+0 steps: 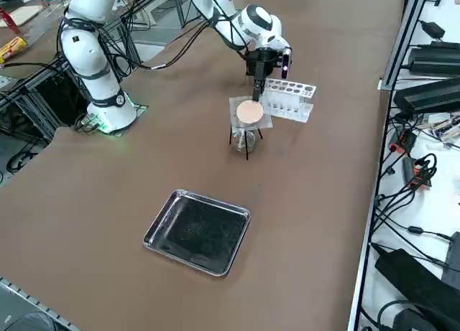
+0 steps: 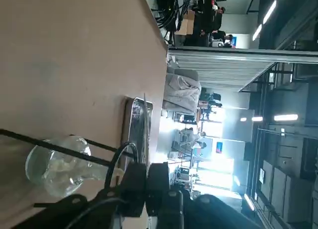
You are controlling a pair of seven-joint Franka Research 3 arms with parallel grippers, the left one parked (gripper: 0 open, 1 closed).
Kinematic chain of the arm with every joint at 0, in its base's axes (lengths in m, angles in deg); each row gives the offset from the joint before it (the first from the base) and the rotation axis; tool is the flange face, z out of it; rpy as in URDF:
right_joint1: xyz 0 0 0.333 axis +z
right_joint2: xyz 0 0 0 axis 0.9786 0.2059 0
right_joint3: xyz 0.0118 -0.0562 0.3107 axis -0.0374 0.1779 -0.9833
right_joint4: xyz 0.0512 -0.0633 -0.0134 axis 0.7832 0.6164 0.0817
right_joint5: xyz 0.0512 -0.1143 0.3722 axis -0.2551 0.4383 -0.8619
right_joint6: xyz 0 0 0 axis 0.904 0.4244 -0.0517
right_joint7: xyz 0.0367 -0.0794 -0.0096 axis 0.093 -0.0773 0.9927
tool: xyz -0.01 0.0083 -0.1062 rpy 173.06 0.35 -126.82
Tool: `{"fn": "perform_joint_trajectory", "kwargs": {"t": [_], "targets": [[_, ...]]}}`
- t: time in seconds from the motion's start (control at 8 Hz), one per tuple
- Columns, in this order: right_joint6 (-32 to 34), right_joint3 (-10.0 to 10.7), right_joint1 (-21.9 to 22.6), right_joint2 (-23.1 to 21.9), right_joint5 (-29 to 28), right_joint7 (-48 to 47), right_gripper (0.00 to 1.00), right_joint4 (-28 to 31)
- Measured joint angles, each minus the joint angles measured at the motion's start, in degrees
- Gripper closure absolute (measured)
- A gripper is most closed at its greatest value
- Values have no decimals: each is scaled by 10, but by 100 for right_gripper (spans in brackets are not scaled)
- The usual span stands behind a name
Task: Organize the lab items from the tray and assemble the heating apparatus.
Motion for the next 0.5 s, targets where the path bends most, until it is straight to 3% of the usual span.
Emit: {"fn": "perform_joint_trajectory", "kwargs": {"t": [0.5], "targets": [[0,0,0,1,-10,-1,93,0]]}}
